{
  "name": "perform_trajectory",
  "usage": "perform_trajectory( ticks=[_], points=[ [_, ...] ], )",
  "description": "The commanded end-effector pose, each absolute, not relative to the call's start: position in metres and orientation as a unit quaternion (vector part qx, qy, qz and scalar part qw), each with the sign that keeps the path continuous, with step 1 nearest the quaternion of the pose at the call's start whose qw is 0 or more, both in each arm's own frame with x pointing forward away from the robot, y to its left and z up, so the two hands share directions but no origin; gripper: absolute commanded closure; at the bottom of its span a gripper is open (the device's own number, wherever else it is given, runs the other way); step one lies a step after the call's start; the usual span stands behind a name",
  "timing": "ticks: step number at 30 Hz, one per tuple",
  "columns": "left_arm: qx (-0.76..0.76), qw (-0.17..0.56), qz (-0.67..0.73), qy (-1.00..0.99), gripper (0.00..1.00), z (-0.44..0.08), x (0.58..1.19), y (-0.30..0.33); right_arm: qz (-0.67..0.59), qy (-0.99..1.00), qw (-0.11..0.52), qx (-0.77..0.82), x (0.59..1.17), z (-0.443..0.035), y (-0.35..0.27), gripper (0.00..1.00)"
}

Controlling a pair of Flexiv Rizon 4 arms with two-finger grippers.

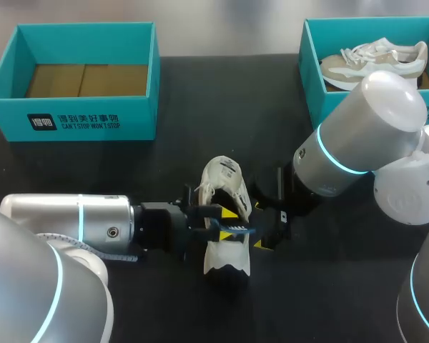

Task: Take the shoe out of the shoebox, open the shoe tongue, remove and reinsert the insole, then place the shoe into the shoebox

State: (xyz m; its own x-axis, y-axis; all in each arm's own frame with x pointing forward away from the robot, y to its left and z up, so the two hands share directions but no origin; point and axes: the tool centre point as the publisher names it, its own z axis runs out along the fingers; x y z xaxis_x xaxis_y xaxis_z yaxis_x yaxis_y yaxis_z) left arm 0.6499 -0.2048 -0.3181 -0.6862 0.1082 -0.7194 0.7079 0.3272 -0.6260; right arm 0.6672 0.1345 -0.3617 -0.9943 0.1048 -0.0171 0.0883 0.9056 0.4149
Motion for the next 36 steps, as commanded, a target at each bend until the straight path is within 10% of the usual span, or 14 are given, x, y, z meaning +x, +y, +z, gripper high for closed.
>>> perform_trajectory(
  ticks=[1,35,36],
  points=[
    [0.284,0.290,-0.501,0.765,1.00,-0.322,0.653,-0.208,0.212,0.976,0.021,0.050,0.666,-0.363,0.135,0.00],
    [0.336,0.342,-0.473,0.739,1.00,-0.342,0.670,-0.205,0.212,0.976,0.021,0.050,0.666,-0.363,0.135,0.00],
    [0.332,0.339,-0.478,0.739,0.84,-0.341,0.668,-0.204,0.212,0.976,0.021,0.050,0.666,-0.363,0.135,0.00]
  ],
)
